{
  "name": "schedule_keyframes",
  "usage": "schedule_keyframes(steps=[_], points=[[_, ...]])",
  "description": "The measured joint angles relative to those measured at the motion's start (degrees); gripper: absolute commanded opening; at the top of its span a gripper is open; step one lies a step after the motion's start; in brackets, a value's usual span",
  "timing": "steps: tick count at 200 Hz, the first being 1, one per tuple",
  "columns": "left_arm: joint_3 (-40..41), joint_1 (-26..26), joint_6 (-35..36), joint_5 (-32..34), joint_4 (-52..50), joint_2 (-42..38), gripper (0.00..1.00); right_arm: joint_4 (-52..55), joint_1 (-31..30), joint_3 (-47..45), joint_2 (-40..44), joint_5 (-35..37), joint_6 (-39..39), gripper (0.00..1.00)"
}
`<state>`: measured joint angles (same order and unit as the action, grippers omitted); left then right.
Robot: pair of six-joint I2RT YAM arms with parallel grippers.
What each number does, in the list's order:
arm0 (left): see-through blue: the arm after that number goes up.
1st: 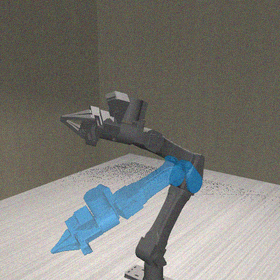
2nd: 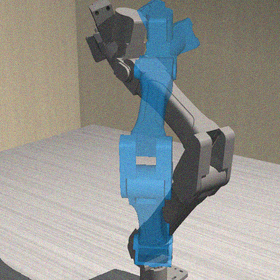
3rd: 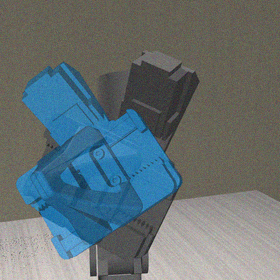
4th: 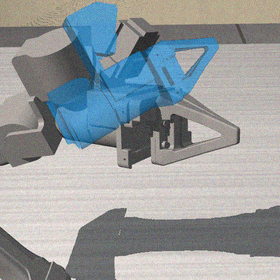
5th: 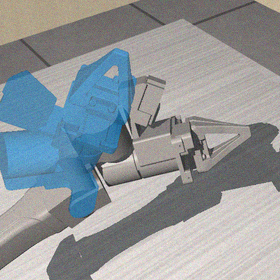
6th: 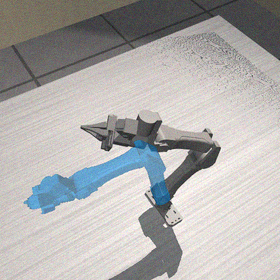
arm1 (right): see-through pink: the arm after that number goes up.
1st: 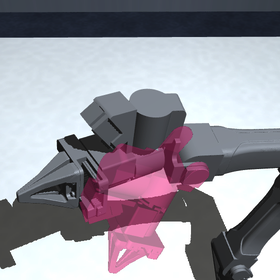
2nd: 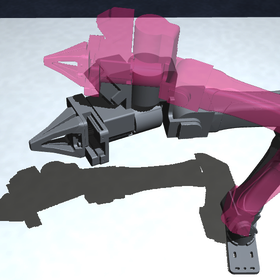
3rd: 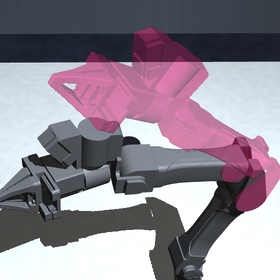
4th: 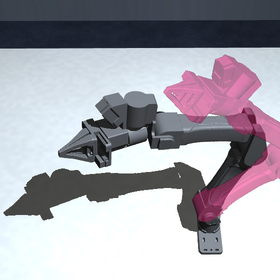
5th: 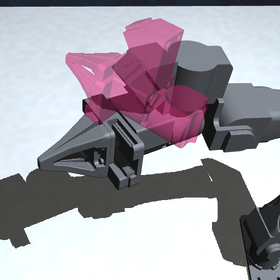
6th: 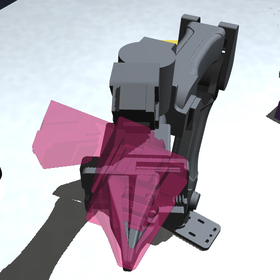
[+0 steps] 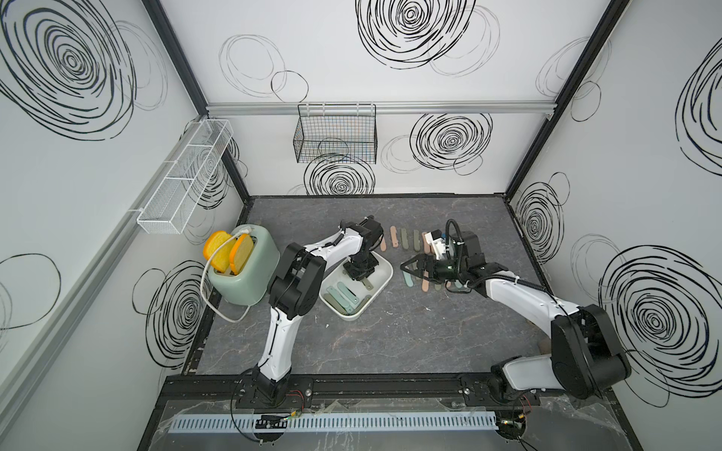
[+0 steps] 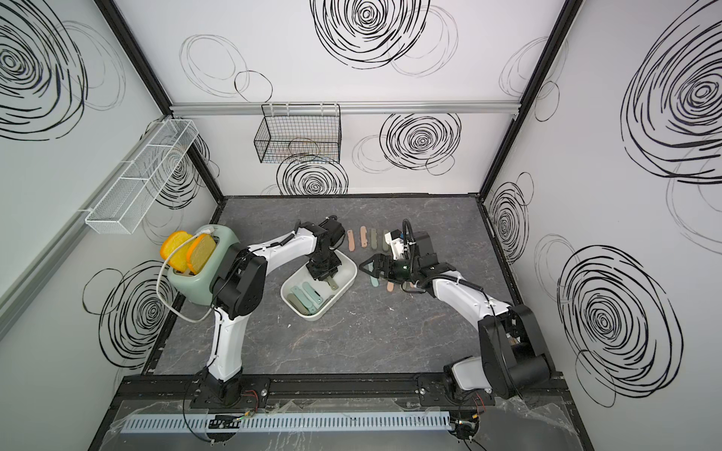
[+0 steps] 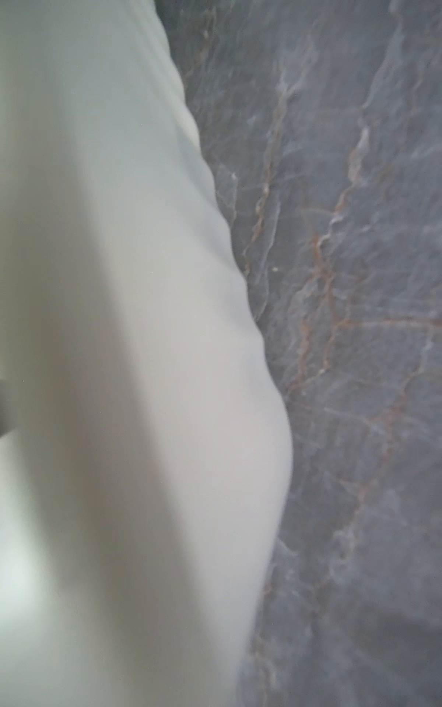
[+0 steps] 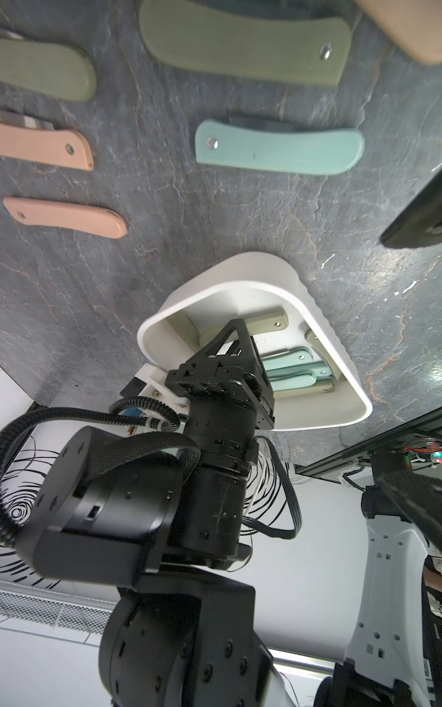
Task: Take the fruit knife out of the storage box
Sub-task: Pick up the fruit knife from the storage box.
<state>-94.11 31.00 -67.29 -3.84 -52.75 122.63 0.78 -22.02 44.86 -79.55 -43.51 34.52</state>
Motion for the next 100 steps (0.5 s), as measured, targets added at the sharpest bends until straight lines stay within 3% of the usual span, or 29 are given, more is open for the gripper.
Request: schedule_keyframes(steps=[100], points=[[0.0,-2.1,6.5,-0.7,-0.3,-5.1,0.14,-2.6,-5.0,0.0,-2.1,1.2,1.6,0.94]])
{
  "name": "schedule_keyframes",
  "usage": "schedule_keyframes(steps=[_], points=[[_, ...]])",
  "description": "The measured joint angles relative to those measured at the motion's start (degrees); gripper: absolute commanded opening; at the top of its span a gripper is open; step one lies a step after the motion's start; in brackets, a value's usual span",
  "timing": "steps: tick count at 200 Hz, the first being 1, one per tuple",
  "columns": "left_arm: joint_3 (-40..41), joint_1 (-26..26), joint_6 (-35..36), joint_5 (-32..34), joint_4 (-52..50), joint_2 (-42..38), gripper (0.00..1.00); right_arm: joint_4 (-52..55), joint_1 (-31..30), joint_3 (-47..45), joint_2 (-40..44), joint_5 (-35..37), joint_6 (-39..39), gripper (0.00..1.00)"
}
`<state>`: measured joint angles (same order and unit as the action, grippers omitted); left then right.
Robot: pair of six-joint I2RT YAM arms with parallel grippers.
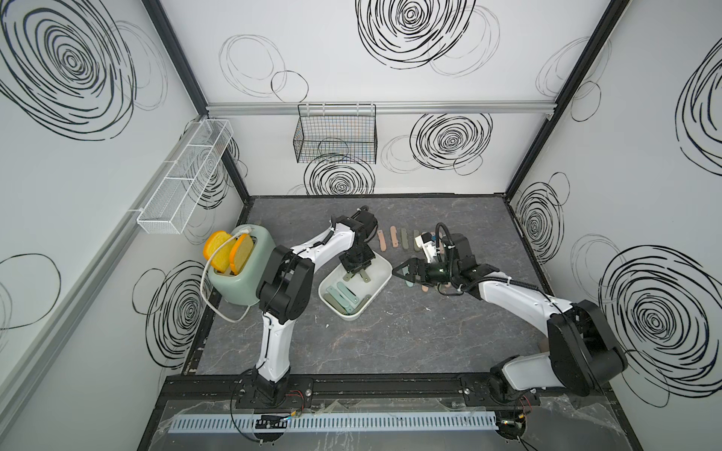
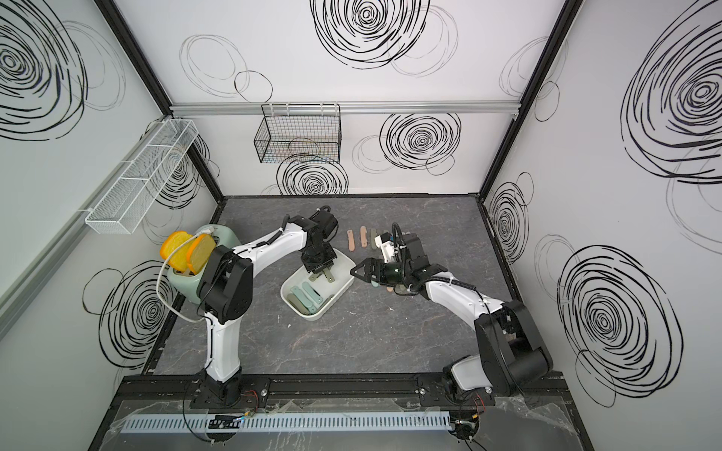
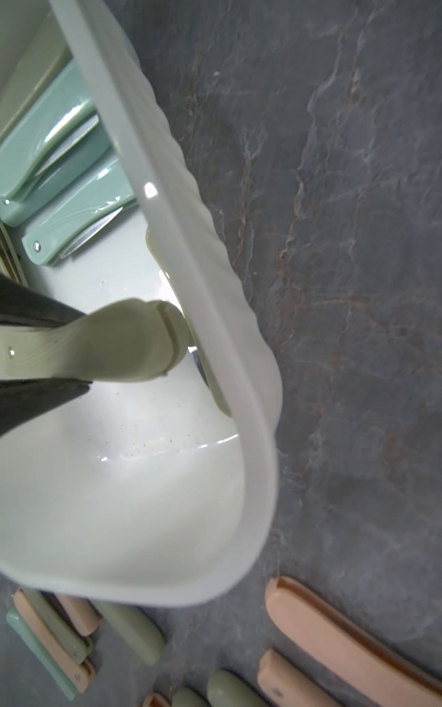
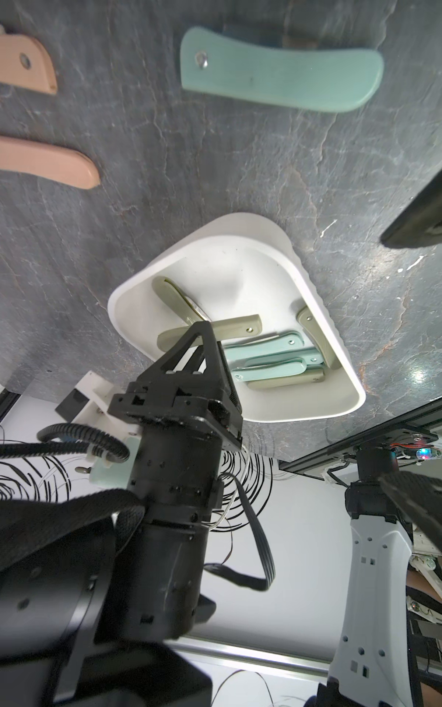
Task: Take the fruit knife out of the storage box
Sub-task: Pick up the fruit knife from the storage box.
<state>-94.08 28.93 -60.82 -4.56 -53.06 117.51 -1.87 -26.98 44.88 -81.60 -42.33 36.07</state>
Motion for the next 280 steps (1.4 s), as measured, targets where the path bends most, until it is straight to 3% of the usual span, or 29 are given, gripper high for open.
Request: schedule_keyframes(steps=[112,160,211,280], points=[[0.7,-0.5,8.8,-3.9,-3.0,-7.7,0.14,-4.2,-6.7,8.2,-11.0,1.1,2.1,0.92],[2.0,-0.1,9.7,-6.3,-3.7,-10.4,0.14,-5.3,-7.4,10.9,-14.6,1.2,2.6,0.86],[1.9,0.8,10.5,-7.9,-3.9,-10.5,0.14,-8.2,-8.6,11.8,-16.8,-1.1,4.5,0.75],[-0.1,1.3,10.5,-9.1,-3.9,-10.5,0.13,-11.7,-9.3,11.9,-17.4,-3.0,6.8,0.45]])
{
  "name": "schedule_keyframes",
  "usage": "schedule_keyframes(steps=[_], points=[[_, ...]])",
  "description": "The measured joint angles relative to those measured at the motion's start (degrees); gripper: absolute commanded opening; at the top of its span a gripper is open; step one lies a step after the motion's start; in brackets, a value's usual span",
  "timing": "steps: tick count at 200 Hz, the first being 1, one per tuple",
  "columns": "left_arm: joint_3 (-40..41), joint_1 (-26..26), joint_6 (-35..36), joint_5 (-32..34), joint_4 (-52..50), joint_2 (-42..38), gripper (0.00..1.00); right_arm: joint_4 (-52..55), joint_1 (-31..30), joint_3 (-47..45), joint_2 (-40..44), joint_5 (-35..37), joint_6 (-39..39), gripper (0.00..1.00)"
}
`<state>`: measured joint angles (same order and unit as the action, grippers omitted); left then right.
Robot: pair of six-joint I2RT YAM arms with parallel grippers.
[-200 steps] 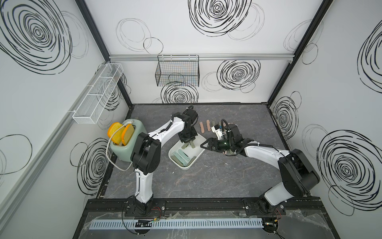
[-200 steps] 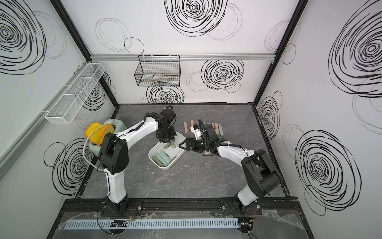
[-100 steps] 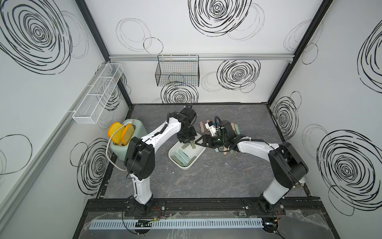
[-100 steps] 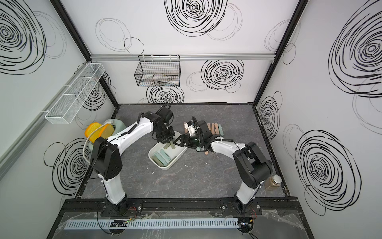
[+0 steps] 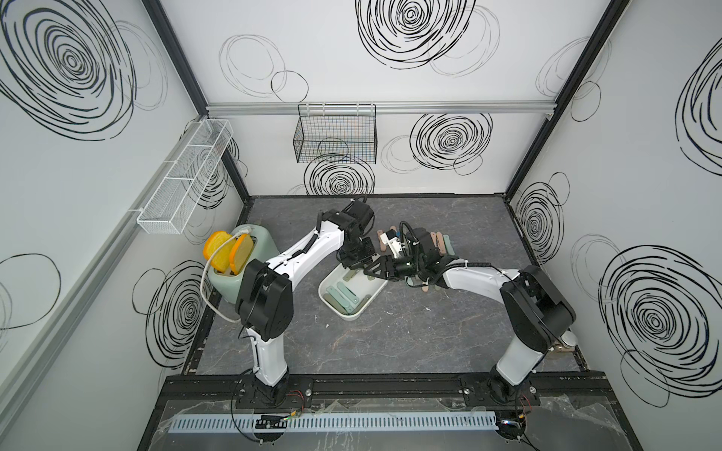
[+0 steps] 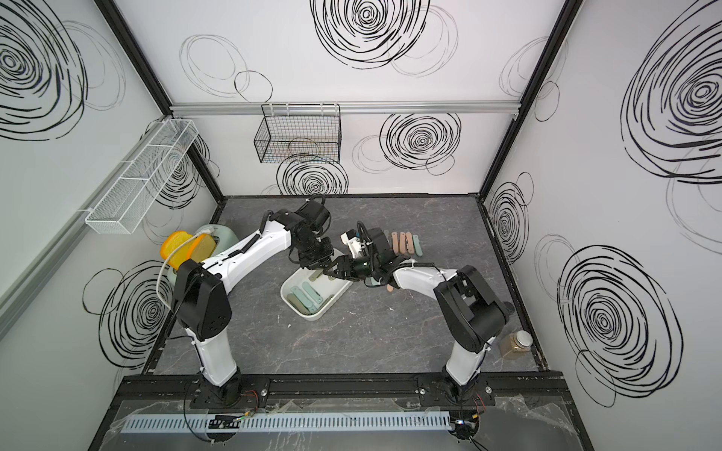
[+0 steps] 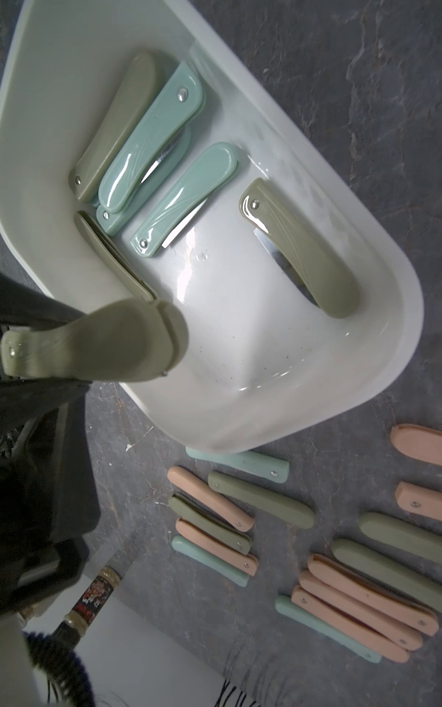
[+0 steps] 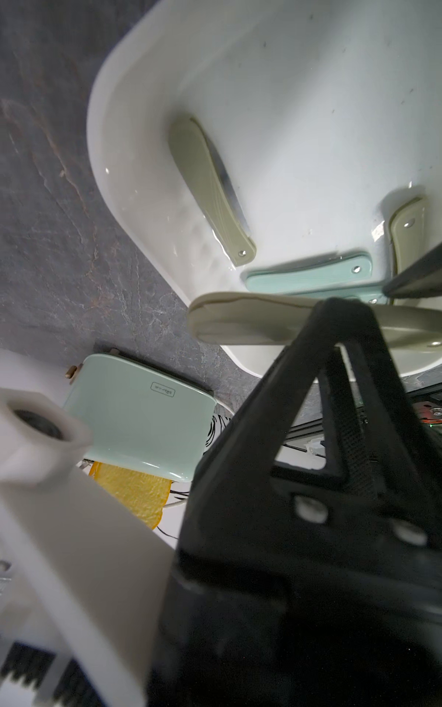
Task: Take the fruit knife out of the storage box
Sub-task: Pick up the fruit knife from the storage box, then place the fruit knife at the center of the board.
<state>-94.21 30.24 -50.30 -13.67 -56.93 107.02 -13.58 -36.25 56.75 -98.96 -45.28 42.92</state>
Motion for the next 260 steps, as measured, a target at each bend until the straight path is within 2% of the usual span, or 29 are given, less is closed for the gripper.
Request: schedule_keyframes(steps=[30,53,71,110,122,142,147,152,157,168,205,229,260], points=[[-0.1,0.1,0.0,-0.4,0.0,0.0,0.13,-0.6,0.0,-0.5,0.0,0.0,1.3,0.32],[-0.1,0.2,0.0,-0.5,-0.3,-0.1,0.13,-0.9,0.1,-1.0,-0.3,0.2,2.1,0.17],[-0.1,0.2,0.1,-0.5,-0.5,-0.3,0.13,-1.6,0.2,-1.3,-0.5,0.0,2.8,0.00],[-0.1,0.1,0.2,-0.6,-0.2,-0.3,0.15,-2.1,0.5,-1.4,-0.5,-0.4,4.2,0.00],[-0.1,0.1,0.3,-0.6,-0.2,-0.3,0.21,-2.1,0.5,-1.4,-0.5,-0.4,4.2,0.00],[-0.1,0.1,1.0,-0.6,-0.1,-0.3,0.38,-2.3,0.5,-1.4,-0.5,-0.6,4.0,0.00],[-0.1,0.1,1.3,-0.7,0.0,-0.3,0.47,-2.5,0.4,-1.4,-0.5,-0.5,4.0,0.00],[-0.1,0.1,1.7,-0.8,0.0,-0.3,0.66,-2.6,0.4,-1.4,-0.5,-0.6,3.8,0.00],[-0.1,0.2,1.6,-1.1,0.2,-0.3,0.80,-2.7,0.3,-1.4,-0.5,-0.6,3.8,0.00],[-0.2,0.2,2.3,-1.2,0.8,-0.3,0.99,-2.7,0.3,-1.4,-0.5,-0.7,3.6,0.00],[3.0,-0.4,2.4,-1.7,5.4,-3.1,0.98,-2.2,0.5,-1.8,0.6,-0.2,2.7,0.00],[8.5,-1.4,2.4,-1.9,9.3,-7.6,0.98,-1.4,1.8,-3.5,3.4,0.0,1.8,0.00],[19.2,-4.4,2.4,-2.5,16.3,-15.5,0.98,0.9,6.4,-6.8,7.7,0.4,0.1,0.00]])
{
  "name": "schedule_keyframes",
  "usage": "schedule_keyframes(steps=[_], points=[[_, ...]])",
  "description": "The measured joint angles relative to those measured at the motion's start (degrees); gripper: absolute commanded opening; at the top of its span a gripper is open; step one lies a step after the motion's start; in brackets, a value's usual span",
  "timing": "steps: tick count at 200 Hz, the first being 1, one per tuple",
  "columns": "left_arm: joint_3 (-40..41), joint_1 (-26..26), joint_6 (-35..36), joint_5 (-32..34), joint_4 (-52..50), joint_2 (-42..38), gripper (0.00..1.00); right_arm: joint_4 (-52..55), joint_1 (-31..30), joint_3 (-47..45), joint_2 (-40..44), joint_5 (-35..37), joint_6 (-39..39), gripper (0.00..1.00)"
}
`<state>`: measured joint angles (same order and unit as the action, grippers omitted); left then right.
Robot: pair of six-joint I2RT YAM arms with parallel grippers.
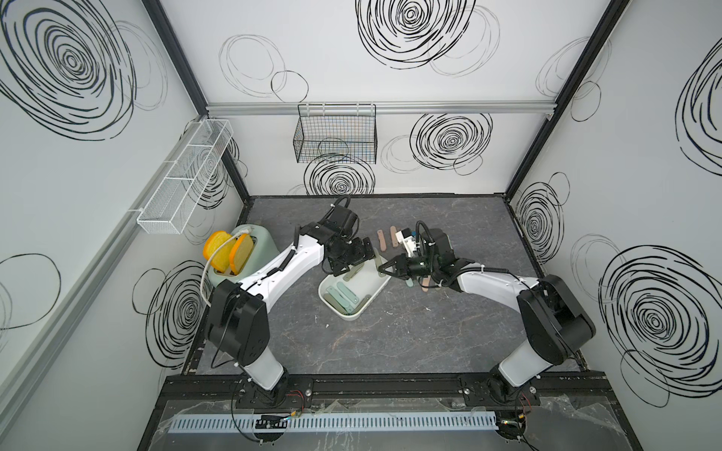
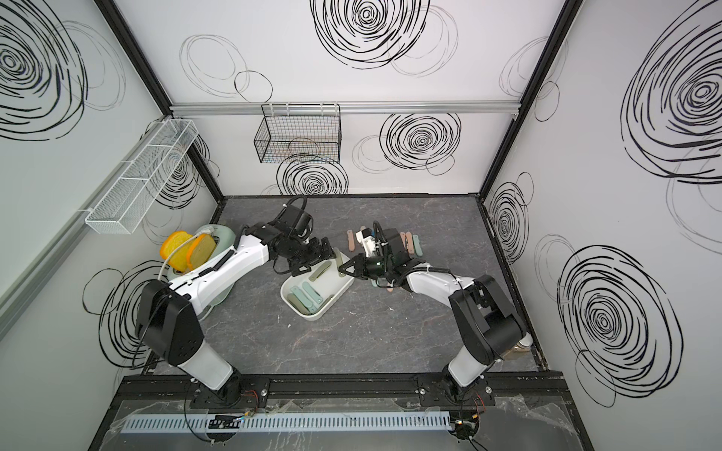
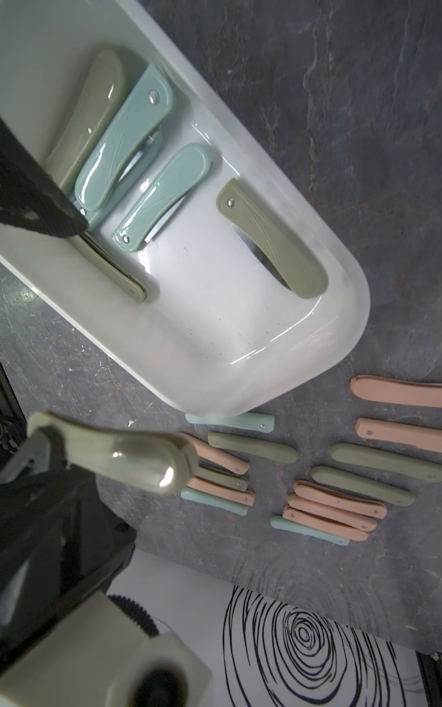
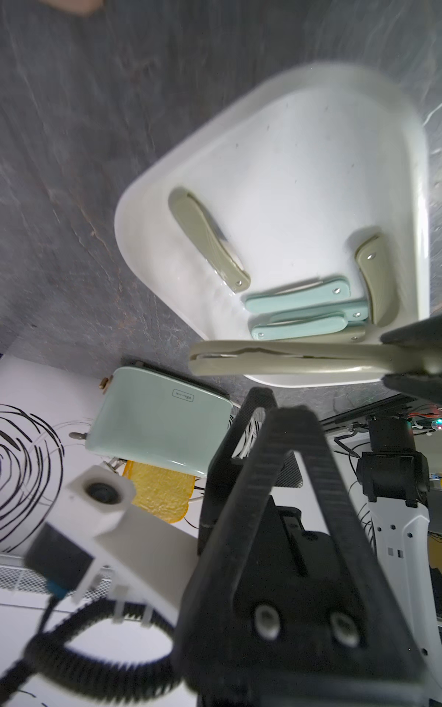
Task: Take the fruit knife out of the storage box
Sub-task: Place the fruit knife at the center of the board.
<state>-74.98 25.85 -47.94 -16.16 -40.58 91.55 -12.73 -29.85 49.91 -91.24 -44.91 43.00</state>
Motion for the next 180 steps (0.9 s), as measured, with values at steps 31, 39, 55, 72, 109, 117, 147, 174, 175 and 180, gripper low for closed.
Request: schedule_keyframes(steps=[31,39,55,72,109,117,147,174,175,180], points=[[9.0,-2.4,0.2,-0.6,4.6,-6.2,0.98,3.6,5.3,-2.1,2.4,0.9,-2.8,0.00],[10.4,-2.8,0.4,-0.8,5.3,-7.1,0.98,4.2,6.5,-2.7,2.5,1.2,-3.7,0.00],[12.2,-3.1,0.7,-1.0,6.5,-8.2,0.98,5.4,8.2,-3.8,2.3,1.6,-5.0,0.00],[13.4,-3.1,0.9,-1.4,7.7,-8.6,0.98,6.5,8.8,-4.1,1.0,1.7,-6.4,0.00],[13.7,-3.1,1.5,-1.8,8.2,-8.7,0.98,6.8,8.8,-4.1,-3.6,1.9,-7.9,0.02],[13.7,-3.1,1.5,-1.8,8.2,-8.7,0.98,6.9,8.8,-4.0,-4.4,2.0,-8.0,0.02],[13.7,-3.2,1.6,-2.2,8.6,-8.7,0.98,7.0,8.8,-2.8,-7.7,2.4,-8.2,0.06],[13.7,-3.3,1.6,-2.8,9.1,-8.6,0.98,7.6,8.8,-0.3,-10.7,2.4,-8.3,0.12],[13.7,-3.3,1.6,-2.8,9.1,-8.6,0.98,7.6,8.8,-0.3,-10.8,2.5,-8.3,0.12],[13.7,-3.3,1.6,-2.9,9.1,-8.6,0.98,7.9,8.8,0.2,-11.4,2.4,-8.4,0.13]])
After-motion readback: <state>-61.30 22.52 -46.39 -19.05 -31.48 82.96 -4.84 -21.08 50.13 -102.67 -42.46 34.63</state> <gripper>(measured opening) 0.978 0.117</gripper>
